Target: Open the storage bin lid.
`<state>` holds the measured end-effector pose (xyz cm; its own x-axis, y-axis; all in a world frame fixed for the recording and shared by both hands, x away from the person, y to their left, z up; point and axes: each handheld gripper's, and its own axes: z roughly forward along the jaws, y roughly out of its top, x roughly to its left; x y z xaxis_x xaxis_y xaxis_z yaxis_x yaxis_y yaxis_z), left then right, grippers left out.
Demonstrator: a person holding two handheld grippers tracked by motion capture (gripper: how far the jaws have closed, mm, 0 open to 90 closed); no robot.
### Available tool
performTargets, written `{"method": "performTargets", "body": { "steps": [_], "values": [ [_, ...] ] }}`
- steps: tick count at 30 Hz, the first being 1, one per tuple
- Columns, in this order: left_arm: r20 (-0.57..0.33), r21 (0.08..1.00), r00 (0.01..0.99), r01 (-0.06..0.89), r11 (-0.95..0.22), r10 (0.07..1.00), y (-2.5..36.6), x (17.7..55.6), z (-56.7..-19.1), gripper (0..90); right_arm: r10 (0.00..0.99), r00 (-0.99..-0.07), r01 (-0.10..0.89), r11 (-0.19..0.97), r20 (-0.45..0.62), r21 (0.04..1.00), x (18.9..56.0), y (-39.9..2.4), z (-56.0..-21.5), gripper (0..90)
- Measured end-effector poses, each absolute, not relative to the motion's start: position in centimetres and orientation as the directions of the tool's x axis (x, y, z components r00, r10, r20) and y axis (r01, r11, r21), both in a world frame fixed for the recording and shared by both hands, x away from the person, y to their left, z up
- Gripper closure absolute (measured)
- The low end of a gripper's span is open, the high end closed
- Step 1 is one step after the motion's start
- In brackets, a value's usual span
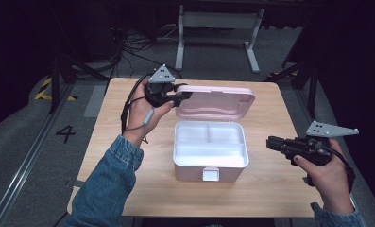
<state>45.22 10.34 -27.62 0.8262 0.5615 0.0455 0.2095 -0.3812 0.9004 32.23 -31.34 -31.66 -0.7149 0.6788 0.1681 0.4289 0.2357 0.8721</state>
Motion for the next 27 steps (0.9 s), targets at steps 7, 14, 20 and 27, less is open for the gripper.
{"method": "performTargets", "body": {
  "steps": [7,14,20,27],
  "values": [
    [0.015,0.903,0.809,0.241,-0.356,0.587,10.1,46.9,-27.9,65.1,0.681,-0.711,0.435,0.23,0.175,0.871,32.4,-31.5,-31.9,78.0],
    [-0.016,0.899,0.805,0.272,-0.344,0.593,10.1,48.3,-28.0,64.4,0.696,-0.698,0.462,0.26,0.168,0.848,33.1,-31.4,-32.6,74.4],
    [-0.044,0.897,0.801,0.295,-0.33,0.597,10.1,49.5,-28.3,63.6,0.699,-0.698,0.466,0.278,0.156,0.84,33.5,-31.4,-33.1,72.7],
    [-0.093,0.891,0.793,0.337,-0.305,0.602,10.1,50.8,-28.7,63.3,0.714,-0.693,0.464,0.334,0.101,0.82,34.2,-31.6,-34.0,66.2]
  ]
}}
